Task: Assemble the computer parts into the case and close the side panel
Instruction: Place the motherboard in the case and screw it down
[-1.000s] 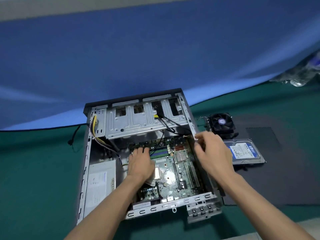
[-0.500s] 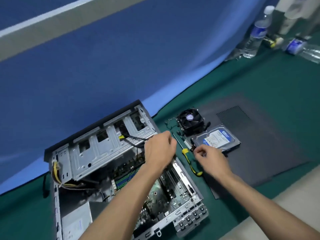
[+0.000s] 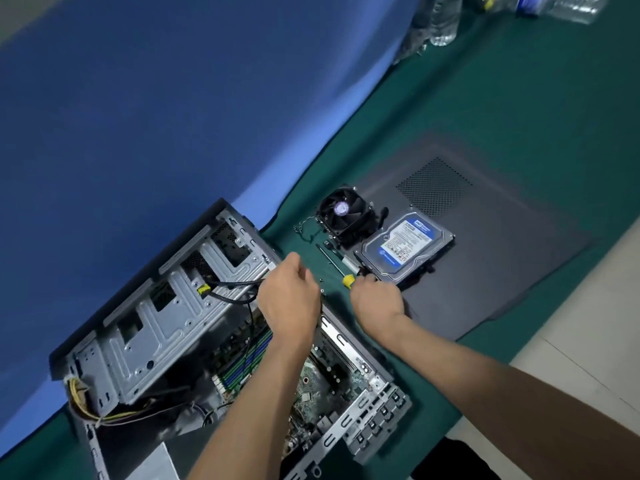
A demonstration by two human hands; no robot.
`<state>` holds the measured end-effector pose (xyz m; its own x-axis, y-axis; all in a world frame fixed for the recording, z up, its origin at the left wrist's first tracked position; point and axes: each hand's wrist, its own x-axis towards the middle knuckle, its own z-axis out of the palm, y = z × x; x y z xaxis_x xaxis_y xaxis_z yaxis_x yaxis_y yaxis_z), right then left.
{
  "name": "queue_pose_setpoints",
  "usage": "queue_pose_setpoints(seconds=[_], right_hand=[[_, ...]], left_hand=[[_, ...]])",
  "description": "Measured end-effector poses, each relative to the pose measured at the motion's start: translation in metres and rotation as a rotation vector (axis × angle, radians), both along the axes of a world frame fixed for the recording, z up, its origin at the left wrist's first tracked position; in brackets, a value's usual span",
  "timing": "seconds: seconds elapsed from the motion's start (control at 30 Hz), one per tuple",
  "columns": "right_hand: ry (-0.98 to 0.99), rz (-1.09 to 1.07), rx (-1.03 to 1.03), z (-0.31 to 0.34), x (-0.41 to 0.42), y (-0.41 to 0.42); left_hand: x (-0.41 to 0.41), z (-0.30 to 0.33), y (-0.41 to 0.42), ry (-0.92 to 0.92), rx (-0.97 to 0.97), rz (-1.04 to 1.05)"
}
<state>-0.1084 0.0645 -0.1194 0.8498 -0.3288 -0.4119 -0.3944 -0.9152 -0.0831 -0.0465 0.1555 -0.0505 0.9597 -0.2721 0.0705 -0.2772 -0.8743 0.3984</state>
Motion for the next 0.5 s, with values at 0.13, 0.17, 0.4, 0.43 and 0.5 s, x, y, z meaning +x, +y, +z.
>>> queue_pose_setpoints(seconds=[0.13, 0.17, 0.4, 0.43, 0.5], right_hand=[[0.008, -0.166, 0.179, 0.000, -0.003, -0.002], [0.009, -0.245, 0.252, 0.000, -0.004, -0.003], [0.049, -0.498, 0.596, -0.002, 0.010, -0.009], [0.031, -0.504, 0.627, -0.004, 0.015, -0.008], [0.002, -0.520, 0.686, -0.009, 0.023, -0.006]], left_hand=[[-0.002, -0.001, 0.000, -0.015, -0.019, 0.005], [-0.002, -0.001, 0.000, -0.018, -0.028, 0.007], [-0.002, 0.001, -0.004, 0.007, 0.008, 0.046], [-0.002, 0.001, -0.004, 0.009, 0.011, 0.049], [-0.001, 0.000, -0.003, 0.008, 0.012, 0.055]])
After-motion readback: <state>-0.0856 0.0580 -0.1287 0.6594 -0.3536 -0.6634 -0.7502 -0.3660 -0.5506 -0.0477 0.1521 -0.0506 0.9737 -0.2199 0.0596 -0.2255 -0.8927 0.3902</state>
